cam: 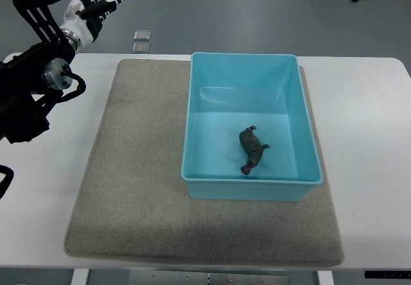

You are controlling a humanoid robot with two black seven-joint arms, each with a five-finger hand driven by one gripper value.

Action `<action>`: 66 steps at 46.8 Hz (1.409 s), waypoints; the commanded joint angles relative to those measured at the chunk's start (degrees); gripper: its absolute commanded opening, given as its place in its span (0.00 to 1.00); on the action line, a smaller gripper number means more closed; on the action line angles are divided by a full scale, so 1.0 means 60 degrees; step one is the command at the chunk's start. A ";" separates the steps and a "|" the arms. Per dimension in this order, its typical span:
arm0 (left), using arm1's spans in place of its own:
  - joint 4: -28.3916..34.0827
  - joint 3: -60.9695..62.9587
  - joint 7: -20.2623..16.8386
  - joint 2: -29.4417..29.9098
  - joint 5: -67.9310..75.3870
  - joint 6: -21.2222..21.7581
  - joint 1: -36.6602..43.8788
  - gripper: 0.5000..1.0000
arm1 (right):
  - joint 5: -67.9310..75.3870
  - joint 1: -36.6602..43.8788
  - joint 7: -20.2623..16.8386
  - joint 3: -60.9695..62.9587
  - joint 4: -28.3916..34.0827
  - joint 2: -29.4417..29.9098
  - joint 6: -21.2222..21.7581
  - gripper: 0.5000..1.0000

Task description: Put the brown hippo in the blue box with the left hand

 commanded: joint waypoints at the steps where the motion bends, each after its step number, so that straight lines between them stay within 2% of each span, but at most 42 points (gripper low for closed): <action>1: -0.0001 -0.0004 -0.0159 0.0000 -0.0154 -0.0216 0.0224 0.99 | 0.0000 0.0000 0.0000 0.0000 0.0000 0.0000 0.0000 0.87; 9: -0.0074 0.0040 -0.1125 0.0000 -0.0080 -0.0245 0.0693 0.99 | 0.0000 0.0000 0.0000 0.0000 0.0000 0.0000 0.0000 0.87; 13: -0.0118 0.0040 -0.1331 -0.0015 -0.0080 -0.0245 0.0811 0.99 | 0.0000 0.0000 0.0000 0.0000 0.0000 0.0000 0.0000 0.87; 47: -0.0133 0.0055 -0.1360 -0.0132 -0.0080 -0.0318 0.1192 0.99 | 0.0000 0.0000 0.0000 0.0000 0.0000 0.0000 0.0000 0.87; 66: -0.0836 0.0011 -0.1360 -0.0059 -0.0080 -0.0333 0.1236 0.99 | 0.0000 0.0000 0.0000 0.0029 0.0088 0.0000 0.0117 0.87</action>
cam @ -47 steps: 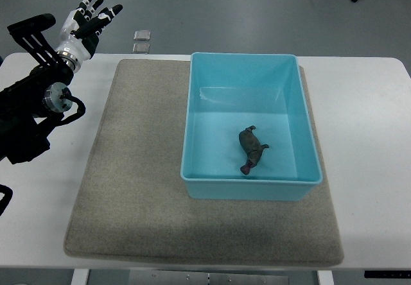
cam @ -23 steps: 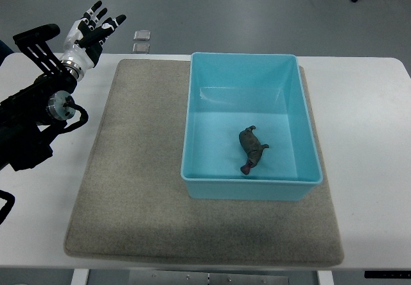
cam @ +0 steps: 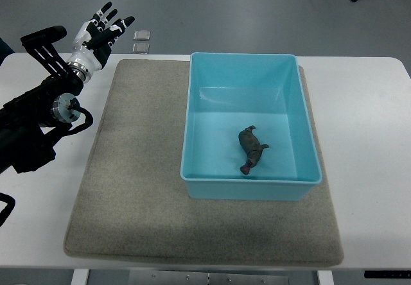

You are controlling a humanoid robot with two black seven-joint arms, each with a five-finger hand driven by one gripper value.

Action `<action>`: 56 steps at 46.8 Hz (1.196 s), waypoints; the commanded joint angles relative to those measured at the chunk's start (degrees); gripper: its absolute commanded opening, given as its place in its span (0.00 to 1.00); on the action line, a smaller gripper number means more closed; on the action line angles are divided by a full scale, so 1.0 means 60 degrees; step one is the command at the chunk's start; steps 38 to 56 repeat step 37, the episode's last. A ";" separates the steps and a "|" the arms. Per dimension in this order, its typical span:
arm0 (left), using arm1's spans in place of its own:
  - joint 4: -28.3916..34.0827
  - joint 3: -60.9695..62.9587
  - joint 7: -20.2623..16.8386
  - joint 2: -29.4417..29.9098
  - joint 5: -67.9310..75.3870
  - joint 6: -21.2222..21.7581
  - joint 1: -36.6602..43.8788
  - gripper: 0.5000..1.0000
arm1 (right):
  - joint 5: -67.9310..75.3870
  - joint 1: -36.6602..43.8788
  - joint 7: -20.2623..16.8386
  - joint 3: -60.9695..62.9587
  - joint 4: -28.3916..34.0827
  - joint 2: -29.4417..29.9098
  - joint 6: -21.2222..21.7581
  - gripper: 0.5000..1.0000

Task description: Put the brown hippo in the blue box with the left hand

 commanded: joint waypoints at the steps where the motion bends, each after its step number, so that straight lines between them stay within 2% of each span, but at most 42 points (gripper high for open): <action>1: -0.0021 -0.0004 -0.0004 -0.0001 0.0000 0.0000 0.0000 0.99 | -0.0001 0.0000 0.0000 0.0015 0.0054 0.0000 0.0050 0.87; 56: 0.0008 -0.0018 -0.0004 -0.0001 0.0000 0.0015 0.0118 0.99 | -0.0045 0.0059 -0.0015 0.0044 0.0127 0.0000 0.0080 0.87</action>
